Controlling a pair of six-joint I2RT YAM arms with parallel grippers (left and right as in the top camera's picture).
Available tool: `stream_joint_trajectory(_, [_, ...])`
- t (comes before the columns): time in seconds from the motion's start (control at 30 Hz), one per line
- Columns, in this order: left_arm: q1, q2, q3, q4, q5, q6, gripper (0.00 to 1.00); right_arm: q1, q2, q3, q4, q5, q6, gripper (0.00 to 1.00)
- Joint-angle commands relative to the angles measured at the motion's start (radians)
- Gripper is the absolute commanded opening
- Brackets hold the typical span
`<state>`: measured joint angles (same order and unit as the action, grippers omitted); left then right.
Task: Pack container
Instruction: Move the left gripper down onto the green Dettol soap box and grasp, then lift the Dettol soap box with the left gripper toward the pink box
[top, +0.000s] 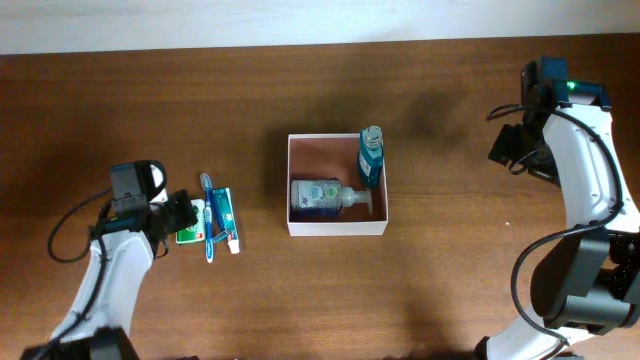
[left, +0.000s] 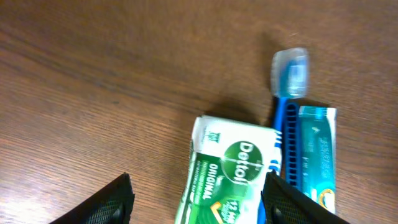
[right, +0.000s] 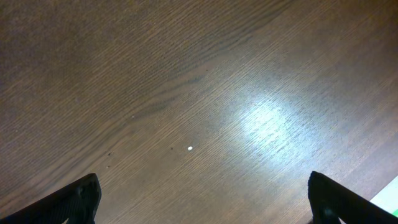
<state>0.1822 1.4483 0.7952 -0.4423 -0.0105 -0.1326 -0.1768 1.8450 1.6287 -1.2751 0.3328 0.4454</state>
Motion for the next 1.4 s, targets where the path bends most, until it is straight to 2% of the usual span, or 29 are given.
stream_joint_trajectory(0.0, [0.015,0.064,0.008,0.012,0.123,0.018,0.67,-0.003,-0.006,-0.004,0.0,0.012,0.007,0.99])
stream_joint_trajectory(0.17, [0.015,0.124,0.008,0.018,0.149,0.083,0.67,-0.003,-0.006,-0.004,0.0,0.012,0.007,0.99])
stream_joint_trajectory(0.3, [0.015,0.13,0.008,0.021,0.141,0.085,0.66,-0.003,-0.006,-0.004,0.0,0.012,0.007,0.99])
stream_joint_trajectory(0.43, [0.015,0.135,0.008,0.019,0.118,0.113,0.52,-0.003,-0.006,-0.004,0.0,0.012,0.007,0.99])
stream_joint_trajectory(0.83, [0.014,0.244,0.008,0.046,0.107,0.153,0.53,-0.003,-0.006,-0.004,0.0,0.012,0.007,0.99])
stream_joint_trajectory(0.87, [0.014,0.243,0.01,0.045,0.105,0.153,0.51,-0.003,-0.006,-0.004,0.0,0.012,0.007,0.99])
stream_joint_trajectory(0.97, [0.014,0.237,0.023,0.039,0.1,0.152,0.34,-0.003,-0.006,-0.004,0.0,0.012,0.007,0.99])
stream_joint_trajectory(1.03, [0.014,0.228,0.037,0.019,0.1,0.152,0.29,-0.003,-0.006,-0.004,0.0,0.012,0.007,0.99])
stream_joint_trajectory(1.37, [0.014,0.094,0.186,-0.101,0.1,0.152,0.22,-0.003,-0.006,-0.004,0.0,0.012,0.007,0.99])
